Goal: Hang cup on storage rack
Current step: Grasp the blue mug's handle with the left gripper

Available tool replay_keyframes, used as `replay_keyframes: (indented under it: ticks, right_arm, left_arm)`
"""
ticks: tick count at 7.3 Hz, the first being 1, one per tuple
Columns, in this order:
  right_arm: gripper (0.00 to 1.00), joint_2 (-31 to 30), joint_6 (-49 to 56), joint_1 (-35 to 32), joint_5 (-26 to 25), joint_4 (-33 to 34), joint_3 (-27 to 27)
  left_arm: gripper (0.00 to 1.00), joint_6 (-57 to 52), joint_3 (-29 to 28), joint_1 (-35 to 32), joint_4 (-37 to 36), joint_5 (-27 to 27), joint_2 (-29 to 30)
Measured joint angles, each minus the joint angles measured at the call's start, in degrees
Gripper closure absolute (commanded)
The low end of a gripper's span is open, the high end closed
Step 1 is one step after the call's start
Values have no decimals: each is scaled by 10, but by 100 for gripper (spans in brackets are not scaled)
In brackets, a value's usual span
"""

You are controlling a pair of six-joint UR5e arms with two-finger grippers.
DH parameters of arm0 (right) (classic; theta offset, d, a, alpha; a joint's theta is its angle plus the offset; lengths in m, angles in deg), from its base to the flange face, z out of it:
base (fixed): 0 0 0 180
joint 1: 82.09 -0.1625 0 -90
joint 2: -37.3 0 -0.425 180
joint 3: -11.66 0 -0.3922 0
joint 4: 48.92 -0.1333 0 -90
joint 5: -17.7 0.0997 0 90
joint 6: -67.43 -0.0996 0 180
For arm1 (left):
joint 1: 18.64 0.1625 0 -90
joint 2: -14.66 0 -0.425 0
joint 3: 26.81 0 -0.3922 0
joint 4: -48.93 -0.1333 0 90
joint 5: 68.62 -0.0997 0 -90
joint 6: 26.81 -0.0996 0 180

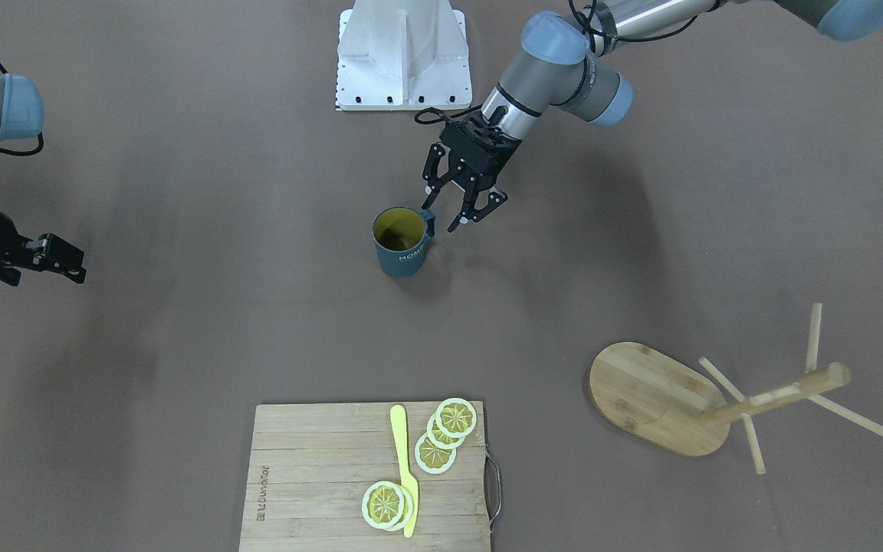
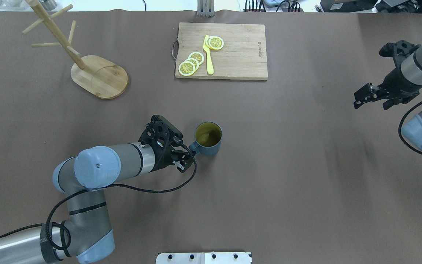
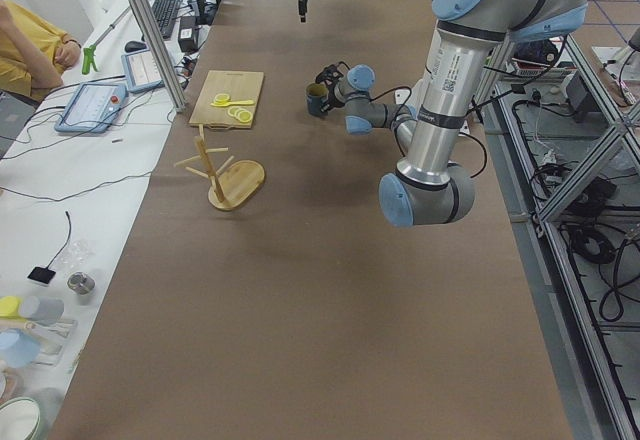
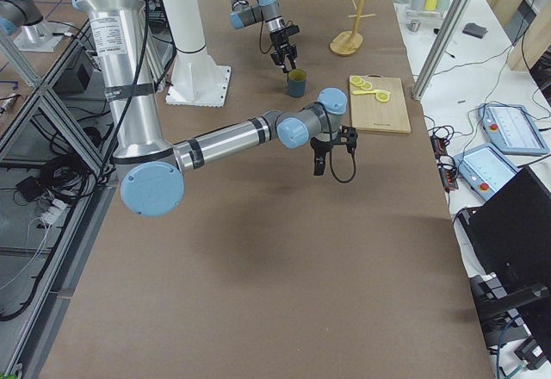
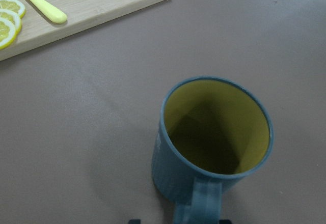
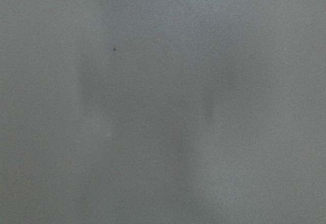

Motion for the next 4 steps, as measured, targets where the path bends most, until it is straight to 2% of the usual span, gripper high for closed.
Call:
replay_keyframes:
  ticks: [1, 2, 3, 4]
  right_arm:
    - [0, 0, 0, 0, 0, 0, 0]
    - [0, 0, 0, 0, 0, 0, 1]
    - [0, 0, 0, 0, 0, 0, 1]
    - [0, 0, 0, -1, 1, 0, 1]
  left_arm:
    - [57, 1, -5, 4, 1, -7, 3]
    - [83, 2, -11, 10, 2, -16, 6]
    - [99, 4, -16, 14, 3, -24, 9]
    - [100, 6, -18, 16, 4, -27, 10]
